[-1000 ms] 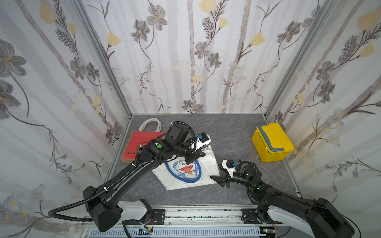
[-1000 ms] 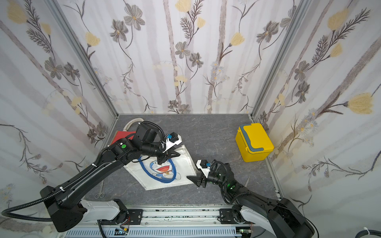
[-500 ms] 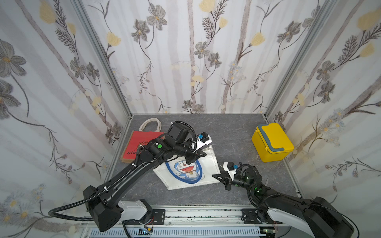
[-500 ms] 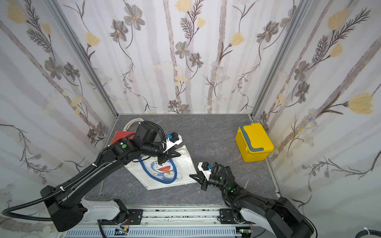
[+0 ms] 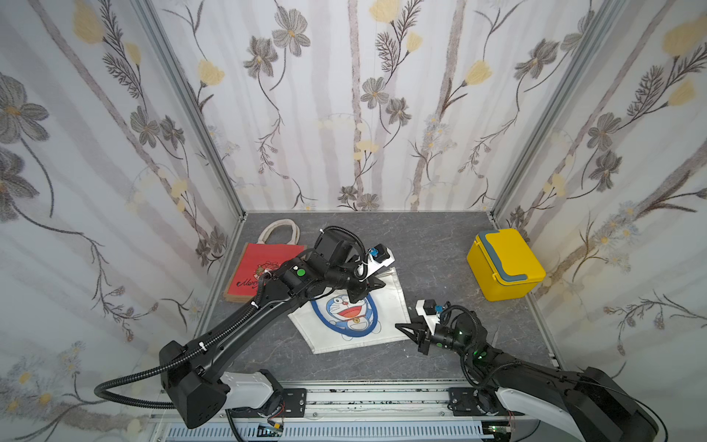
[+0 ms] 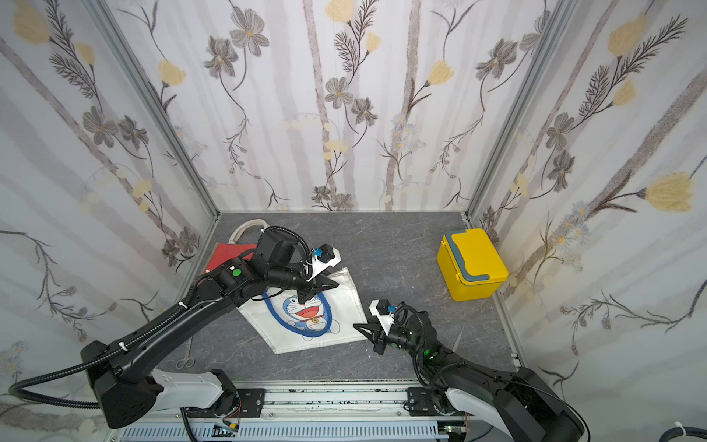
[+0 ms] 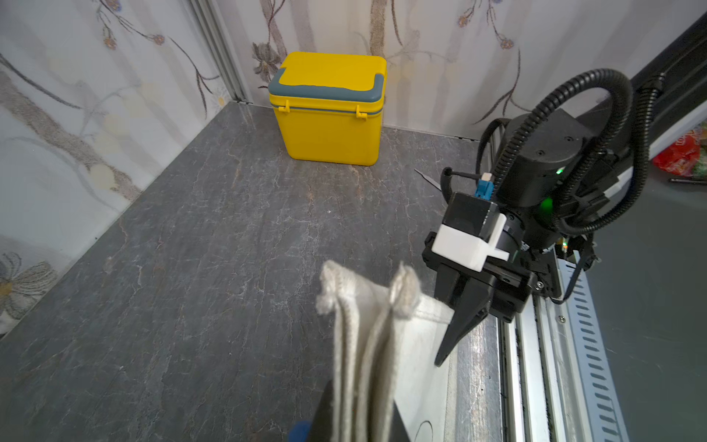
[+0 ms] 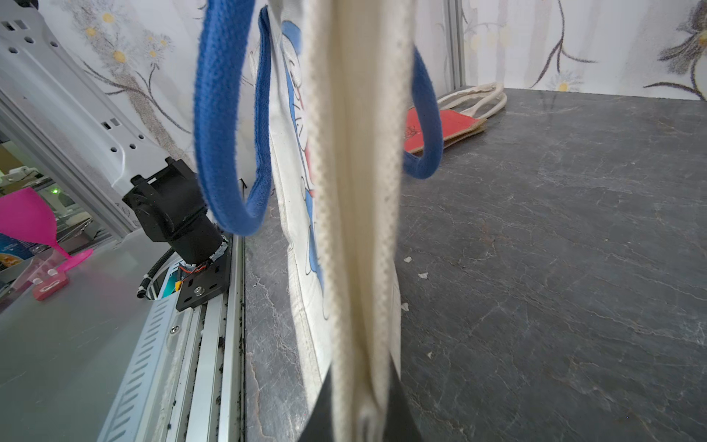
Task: Put away the canvas bag
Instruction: Place the canvas bag at the center of the board.
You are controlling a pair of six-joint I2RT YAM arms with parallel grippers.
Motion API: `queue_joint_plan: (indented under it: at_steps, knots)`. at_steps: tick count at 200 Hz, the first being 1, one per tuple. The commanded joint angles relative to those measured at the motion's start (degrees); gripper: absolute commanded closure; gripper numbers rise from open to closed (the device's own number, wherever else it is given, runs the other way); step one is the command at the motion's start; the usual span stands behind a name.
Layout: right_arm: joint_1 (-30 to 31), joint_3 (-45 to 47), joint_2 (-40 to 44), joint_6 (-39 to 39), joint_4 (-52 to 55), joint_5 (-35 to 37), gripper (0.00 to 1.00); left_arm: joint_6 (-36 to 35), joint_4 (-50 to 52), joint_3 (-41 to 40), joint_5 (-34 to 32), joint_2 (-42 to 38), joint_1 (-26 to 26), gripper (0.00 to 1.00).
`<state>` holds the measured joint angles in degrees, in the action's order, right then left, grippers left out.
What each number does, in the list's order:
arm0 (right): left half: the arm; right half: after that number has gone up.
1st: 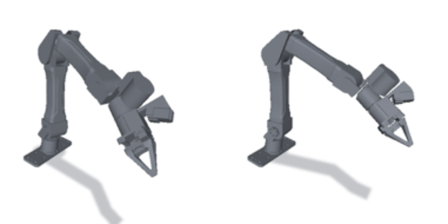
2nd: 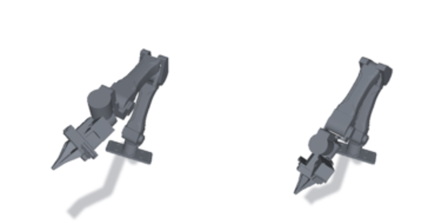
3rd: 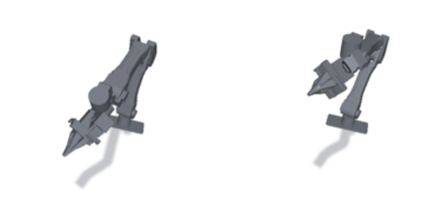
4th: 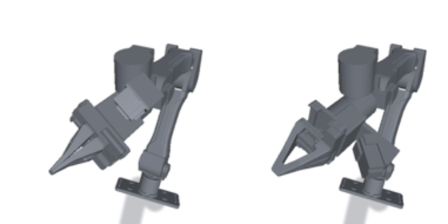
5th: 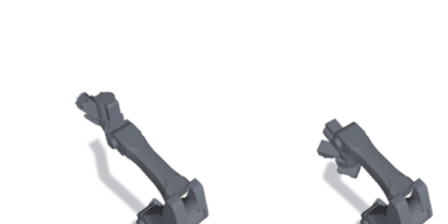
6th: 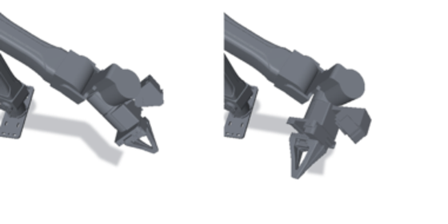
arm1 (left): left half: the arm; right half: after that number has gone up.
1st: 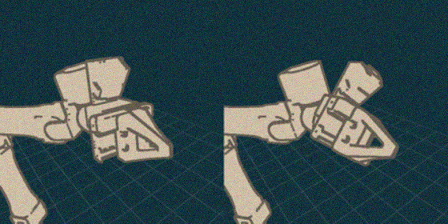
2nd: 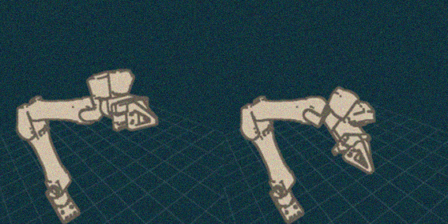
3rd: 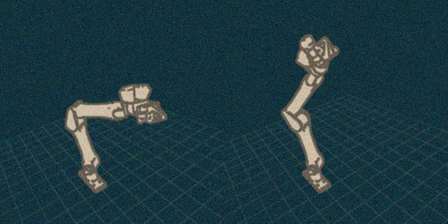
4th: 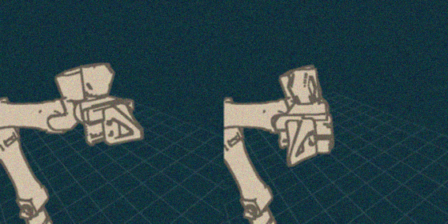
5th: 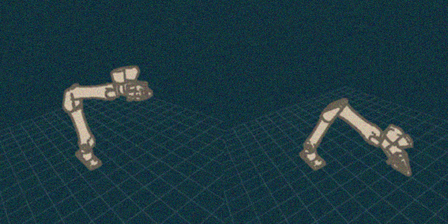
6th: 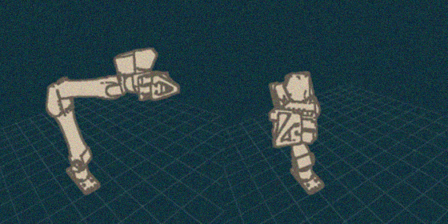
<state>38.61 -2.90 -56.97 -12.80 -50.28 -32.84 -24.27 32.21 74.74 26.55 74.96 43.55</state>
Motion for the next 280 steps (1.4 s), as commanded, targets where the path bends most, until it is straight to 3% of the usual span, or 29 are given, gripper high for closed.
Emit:
queue_joint_plan:
  at_steps: [1, 11, 14, 64, 97, 141, 183, 212, 242, 280]
  knots:
    - [0.0, -0.5, 0.1, -3.0, 0.2, 1.7, 1.0, 2.2, -8.8, -0.2, -5.2, -0.6, -0.1, 0.33]
    - [-0.1, -0.9, -0.2, -4.3, 1.1, 2.6, 1.0, 3.9, -10.8, -0.1, -7.2, -0.6, -0.1, 0.04]
    - [-0.2, -0.9, -0.3, -4.8, 1.4, 2.9, 1.0, 4.7, -11.8, -0.1, -8.1, -0.7, 0.0, 0.01]
    - [-2.1, -2.4, -1.4, -12.9, 5.0, 12.0, 1.0, 24.3, -30.6, -3.3, -31.9, -5.5, -0.6, 0.0]
    - [-4.2, -9.4, -2.7, -12.5, 20.6, 17.8, 1.0, 43.0, -29.1, -5.6, -31.7, -7.2, -5.6, 0.0]
    - [-4.3, -13.2, -3.8, -9.3, 30.6, 26.4, 1.0, 45.0, -33.9, -20.0, -30.9, -8.7, -7.2, 0.07]
    - [-4.9, -13.9, -6.0, -6.5, 30.2, 26.7, 1.0, 51.2, -37.4, -28.5, -28.4, -2.0, -14.3, 0.09]
    - [-5.6, -14.2, -7.8, -4.9, 30.1, 25.8, 1.0, 52.0, -40.1, -29.8, -23.1, 4.2, -16.6, 0.21]
    - [-6.1, -14.4, -9.0, -4.3, 30.2, 25.5, 1.0, 54.7, -41.5, -30.5, -20.8, 10.2, -16.6, 0.44]
    - [-6.3, -13.7, -9.0, -5.2, 28.7, 25.5, 1.0, 60.5, -46.3, -36.5, -21.1, 13.5, -16.2, 0.48]
